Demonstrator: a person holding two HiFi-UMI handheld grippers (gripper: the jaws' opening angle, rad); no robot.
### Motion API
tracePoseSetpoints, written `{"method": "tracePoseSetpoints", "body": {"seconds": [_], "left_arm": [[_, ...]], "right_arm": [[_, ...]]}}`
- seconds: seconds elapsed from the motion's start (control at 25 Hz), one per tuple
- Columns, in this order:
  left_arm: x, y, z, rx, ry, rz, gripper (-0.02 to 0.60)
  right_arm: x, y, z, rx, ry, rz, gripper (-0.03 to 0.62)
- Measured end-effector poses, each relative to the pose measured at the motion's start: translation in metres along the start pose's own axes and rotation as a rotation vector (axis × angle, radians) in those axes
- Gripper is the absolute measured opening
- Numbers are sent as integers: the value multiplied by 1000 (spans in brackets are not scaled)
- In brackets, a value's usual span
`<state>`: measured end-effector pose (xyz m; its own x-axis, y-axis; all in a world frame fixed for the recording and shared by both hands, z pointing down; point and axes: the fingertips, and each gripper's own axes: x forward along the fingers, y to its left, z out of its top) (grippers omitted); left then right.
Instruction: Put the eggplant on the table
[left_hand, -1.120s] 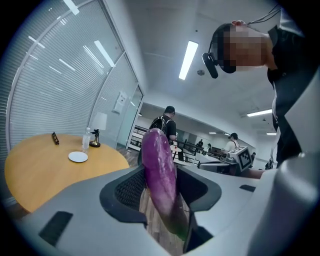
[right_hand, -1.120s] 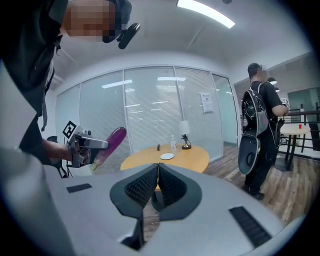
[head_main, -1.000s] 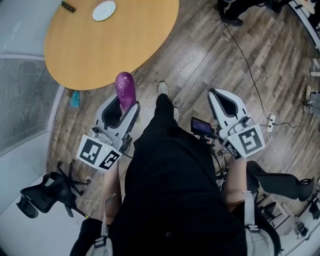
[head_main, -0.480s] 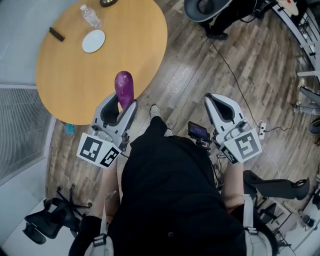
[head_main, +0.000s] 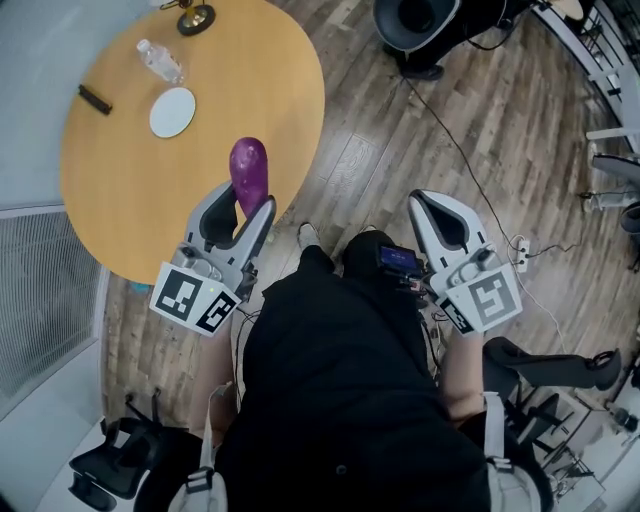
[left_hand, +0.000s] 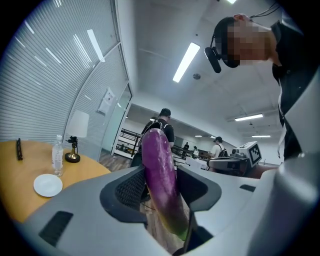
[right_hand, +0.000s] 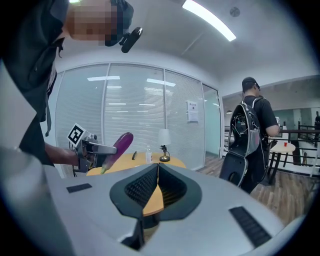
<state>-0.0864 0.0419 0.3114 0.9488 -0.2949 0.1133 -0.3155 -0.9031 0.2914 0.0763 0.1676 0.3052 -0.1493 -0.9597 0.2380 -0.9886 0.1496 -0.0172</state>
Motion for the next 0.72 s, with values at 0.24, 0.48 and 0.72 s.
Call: {"method": "tracePoseSetpoints", "body": {"seconds": [0.24,0.48,0.72], "left_arm": [[22,12,2,-22,-4,45,212],[56,22,11,-43,-32,165,212],[102,24,27,-46,-54,300,212]], "right_arm": [[25,-34,-1,11,11,40,18],[62,-84,12,-24,8,149,18],[104,-140,33,-21,-6,283,18]]}}
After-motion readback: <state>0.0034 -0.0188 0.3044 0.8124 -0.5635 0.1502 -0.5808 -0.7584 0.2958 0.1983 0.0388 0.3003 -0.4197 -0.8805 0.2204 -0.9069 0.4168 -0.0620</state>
